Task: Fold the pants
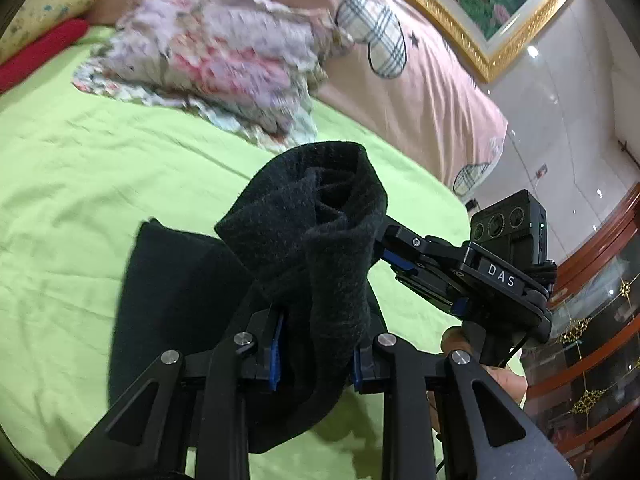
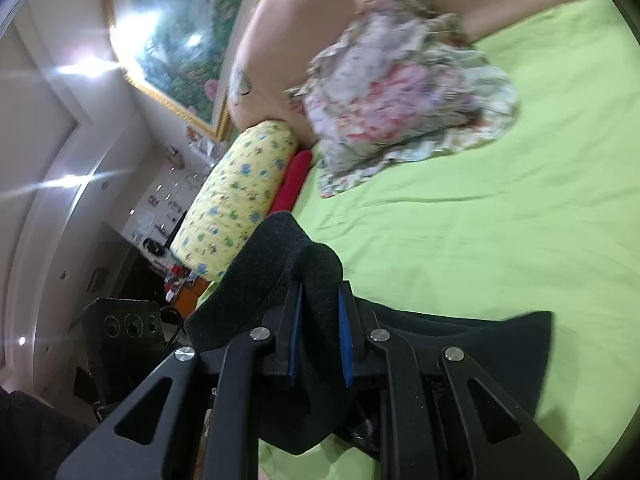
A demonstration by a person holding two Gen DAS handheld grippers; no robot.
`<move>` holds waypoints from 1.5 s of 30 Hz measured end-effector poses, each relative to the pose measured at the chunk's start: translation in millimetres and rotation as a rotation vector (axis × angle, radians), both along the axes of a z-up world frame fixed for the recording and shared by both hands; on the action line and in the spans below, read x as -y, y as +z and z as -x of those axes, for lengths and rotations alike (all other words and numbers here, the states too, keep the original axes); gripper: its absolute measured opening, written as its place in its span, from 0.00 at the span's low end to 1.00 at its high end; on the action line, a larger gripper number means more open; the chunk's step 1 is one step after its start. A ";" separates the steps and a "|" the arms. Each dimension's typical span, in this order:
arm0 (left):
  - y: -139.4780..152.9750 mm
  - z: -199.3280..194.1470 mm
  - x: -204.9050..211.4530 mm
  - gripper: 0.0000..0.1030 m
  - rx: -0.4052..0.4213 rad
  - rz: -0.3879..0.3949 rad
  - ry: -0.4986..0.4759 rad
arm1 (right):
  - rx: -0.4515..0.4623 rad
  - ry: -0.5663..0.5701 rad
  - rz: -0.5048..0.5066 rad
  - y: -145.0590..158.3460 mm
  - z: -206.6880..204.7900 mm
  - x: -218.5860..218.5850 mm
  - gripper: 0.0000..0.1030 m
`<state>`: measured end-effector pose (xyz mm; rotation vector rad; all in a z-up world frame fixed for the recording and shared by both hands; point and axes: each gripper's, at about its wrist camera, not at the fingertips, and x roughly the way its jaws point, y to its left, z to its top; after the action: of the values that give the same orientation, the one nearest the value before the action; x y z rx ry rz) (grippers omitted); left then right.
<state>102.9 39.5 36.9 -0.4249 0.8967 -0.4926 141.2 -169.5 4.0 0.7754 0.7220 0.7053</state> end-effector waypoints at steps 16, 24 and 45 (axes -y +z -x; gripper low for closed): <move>-27.8 -5.7 49.0 0.29 0.029 -0.138 -0.025 | -0.100 -0.101 -0.040 -55.0 9.8 42.6 0.26; -23.9 2.7 59.8 0.56 0.086 -0.137 -0.066 | -0.116 -0.199 -0.019 -46.0 32.9 62.7 0.26; 6.2 61.1 56.0 0.63 0.162 -0.011 -0.214 | -0.156 -0.359 -0.051 -37.5 110.8 75.2 0.56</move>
<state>41.7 -16.5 43.1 -0.2753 0.7914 -0.7080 30.5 -244.7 -33.5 0.9850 0.6835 0.3417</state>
